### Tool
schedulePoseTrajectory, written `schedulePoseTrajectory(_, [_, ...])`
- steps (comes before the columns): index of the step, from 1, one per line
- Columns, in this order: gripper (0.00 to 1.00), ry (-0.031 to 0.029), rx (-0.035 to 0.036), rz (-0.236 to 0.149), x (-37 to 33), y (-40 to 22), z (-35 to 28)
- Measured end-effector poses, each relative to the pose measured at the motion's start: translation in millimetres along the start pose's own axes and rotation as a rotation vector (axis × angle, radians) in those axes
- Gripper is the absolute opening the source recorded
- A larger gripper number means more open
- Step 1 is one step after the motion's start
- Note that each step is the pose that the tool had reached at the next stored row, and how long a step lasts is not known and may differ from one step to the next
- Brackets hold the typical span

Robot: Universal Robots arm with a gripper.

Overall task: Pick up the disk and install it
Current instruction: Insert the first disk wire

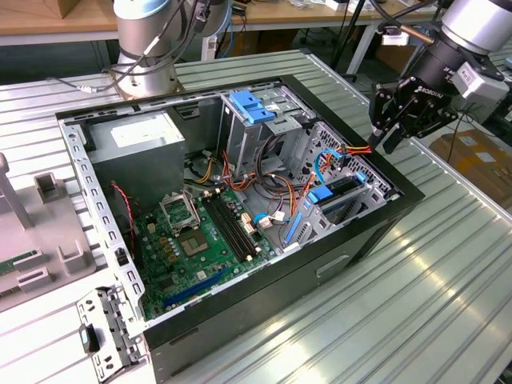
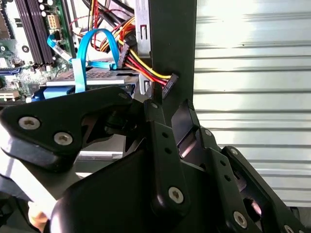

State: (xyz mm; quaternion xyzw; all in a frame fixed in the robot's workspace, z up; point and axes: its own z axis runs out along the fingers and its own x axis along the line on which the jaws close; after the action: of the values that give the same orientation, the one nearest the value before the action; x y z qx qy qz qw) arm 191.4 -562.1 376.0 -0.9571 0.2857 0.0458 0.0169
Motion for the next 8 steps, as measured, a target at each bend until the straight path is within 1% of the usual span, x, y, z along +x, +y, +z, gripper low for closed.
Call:
schedulePoseTrajectory(4, [0.36, -0.0003, 0.0001, 0.0, -0.2, -5.4, 3.3])
schedulePoseTrajectory(8, [0.36, -0.0001, 0.0005, 0.006, 0.5, -6.4, 6.0])
